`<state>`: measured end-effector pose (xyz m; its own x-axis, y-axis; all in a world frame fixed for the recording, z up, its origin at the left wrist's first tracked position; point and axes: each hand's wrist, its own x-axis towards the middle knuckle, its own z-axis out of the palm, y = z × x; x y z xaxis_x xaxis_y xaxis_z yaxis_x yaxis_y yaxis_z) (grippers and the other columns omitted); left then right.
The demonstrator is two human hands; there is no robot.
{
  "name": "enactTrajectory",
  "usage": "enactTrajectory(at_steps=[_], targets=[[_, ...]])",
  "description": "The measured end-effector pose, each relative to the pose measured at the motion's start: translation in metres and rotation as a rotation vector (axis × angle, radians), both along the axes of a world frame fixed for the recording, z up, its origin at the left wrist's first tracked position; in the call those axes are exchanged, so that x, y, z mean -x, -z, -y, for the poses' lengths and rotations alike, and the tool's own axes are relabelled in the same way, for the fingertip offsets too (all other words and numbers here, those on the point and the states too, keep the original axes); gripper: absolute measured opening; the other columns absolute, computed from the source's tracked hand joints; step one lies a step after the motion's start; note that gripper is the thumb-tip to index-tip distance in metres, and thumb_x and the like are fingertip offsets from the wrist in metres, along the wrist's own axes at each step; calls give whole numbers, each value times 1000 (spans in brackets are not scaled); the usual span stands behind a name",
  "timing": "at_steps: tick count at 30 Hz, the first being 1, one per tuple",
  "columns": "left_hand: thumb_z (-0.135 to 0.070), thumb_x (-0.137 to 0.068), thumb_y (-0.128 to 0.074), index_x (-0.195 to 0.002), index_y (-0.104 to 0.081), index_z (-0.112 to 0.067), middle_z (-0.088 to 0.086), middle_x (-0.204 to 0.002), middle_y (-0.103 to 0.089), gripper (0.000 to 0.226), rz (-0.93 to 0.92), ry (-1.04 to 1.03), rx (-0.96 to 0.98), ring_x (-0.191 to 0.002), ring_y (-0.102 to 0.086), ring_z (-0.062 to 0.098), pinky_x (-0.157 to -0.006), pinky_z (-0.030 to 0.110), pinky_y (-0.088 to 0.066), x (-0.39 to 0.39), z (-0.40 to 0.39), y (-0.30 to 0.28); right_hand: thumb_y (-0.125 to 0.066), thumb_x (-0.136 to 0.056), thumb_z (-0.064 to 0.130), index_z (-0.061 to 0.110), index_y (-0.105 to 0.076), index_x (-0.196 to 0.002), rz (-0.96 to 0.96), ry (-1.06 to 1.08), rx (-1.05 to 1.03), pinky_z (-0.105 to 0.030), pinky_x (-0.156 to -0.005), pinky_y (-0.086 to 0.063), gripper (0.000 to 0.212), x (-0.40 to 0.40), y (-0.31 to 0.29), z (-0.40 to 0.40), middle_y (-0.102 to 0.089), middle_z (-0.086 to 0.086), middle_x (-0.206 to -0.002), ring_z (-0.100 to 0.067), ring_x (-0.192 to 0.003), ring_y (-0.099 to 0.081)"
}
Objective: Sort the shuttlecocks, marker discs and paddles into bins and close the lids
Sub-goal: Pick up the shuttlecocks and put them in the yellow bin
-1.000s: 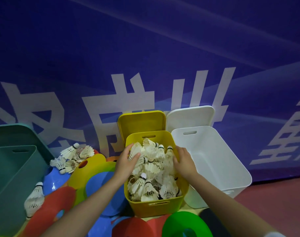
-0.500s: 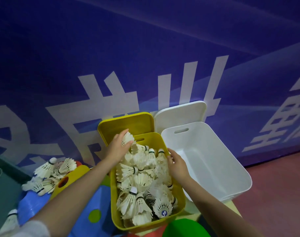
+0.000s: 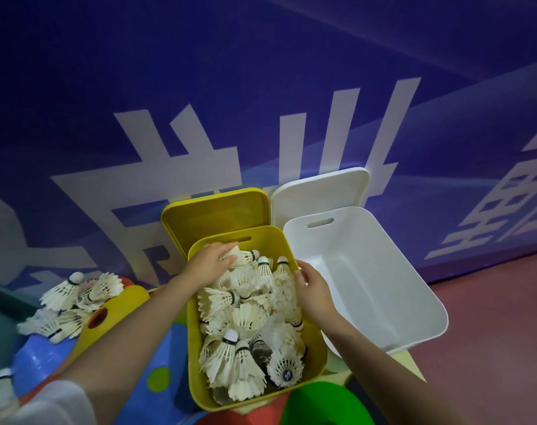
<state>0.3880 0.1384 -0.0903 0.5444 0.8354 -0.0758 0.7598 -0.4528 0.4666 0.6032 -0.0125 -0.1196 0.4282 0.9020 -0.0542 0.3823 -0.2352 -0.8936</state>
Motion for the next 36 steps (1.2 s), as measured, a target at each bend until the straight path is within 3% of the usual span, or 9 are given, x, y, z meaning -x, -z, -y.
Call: enactTrajectory(at_steps=[4,9,14,18,21,24,29,32,36], targets=[[-36,-94,-53,-137,-47,-33,4,-133,-52,44,52,-95,-58,-124,-45,24,-99,38,-41,4,3,-8,-40,-98,29,25,-54,-129,52,-2,52,-32,-86,-49,34,1,-3,-1,-64,2,-114,-14,-100,-61],[-37,-94,-54,-145,-34,-32,4,-143,-41,55,200,-190,-47,-130,-42,22,-101,39,-43,7,21,-34,-41,-99,32,17,-43,-140,178,11,111,-34,-99,-41,44,4,-22,4,-54,-6,-130,-21,-118,-52],[-26,-96,-52,-141,-41,-25,5,-129,-49,46,408,-285,-83,-113,-51,16,-86,27,-41,49,45,-54,-45,-97,26,13,-48,-135,388,8,-81,-36,-103,-35,40,24,-52,8,-53,-8,-130,-24,-124,-41],[-17,-95,-51,-132,-52,-21,6,-117,-58,37,490,-454,-135,-96,-58,14,-77,30,-47,115,67,-51,-47,-97,26,16,-58,-126,304,-179,-200,-33,-93,-43,32,75,-78,3,-62,-2,-116,-16,-110,-53],[-9,-92,-53,-124,-58,-15,7,-113,-63,33,497,-590,-160,-100,-60,21,-86,36,-48,170,86,-39,-47,-97,24,14,-66,-111,218,-341,-182,-30,-82,-45,25,125,-81,-6,-68,-3,-105,-17,-98,-60],[-6,-91,-53,-124,-60,-12,5,-113,-62,34,485,-707,-129,-99,-60,23,-85,35,-47,220,101,-26,-47,-98,23,11,-67,-105,209,-461,-114,-31,-76,-43,25,174,-74,-17,-69,-7,-101,-22,-95,-61],[-9,-88,-55,-118,-62,-15,14,-112,-63,32,359,-853,-19,-95,-62,29,-86,39,-49,293,109,3,-47,-95,24,10,-68,-103,218,-582,-28,-37,-79,-48,26,241,-58,-36,-69,-9,-102,-24,-94,-61],[-7,-87,-56,-124,-58,-12,19,-118,-57,37,299,-911,29,-102,-58,34,-91,39,-44,327,109,13,-46,-94,23,8,-67,-101,213,-617,33,-40,-80,-49,27,274,-50,-50,-69,-13,-100,-28,-92,-62],[-7,-86,-61,-130,-53,-10,20,-121,-55,45,376,-943,5,-107,-59,35,-94,43,-46,359,100,13,-44,-93,22,10,-64,-113,261,-626,93,-39,-81,-50,30,314,-40,-77,-68,-14,-104,-30,-94,-62]])
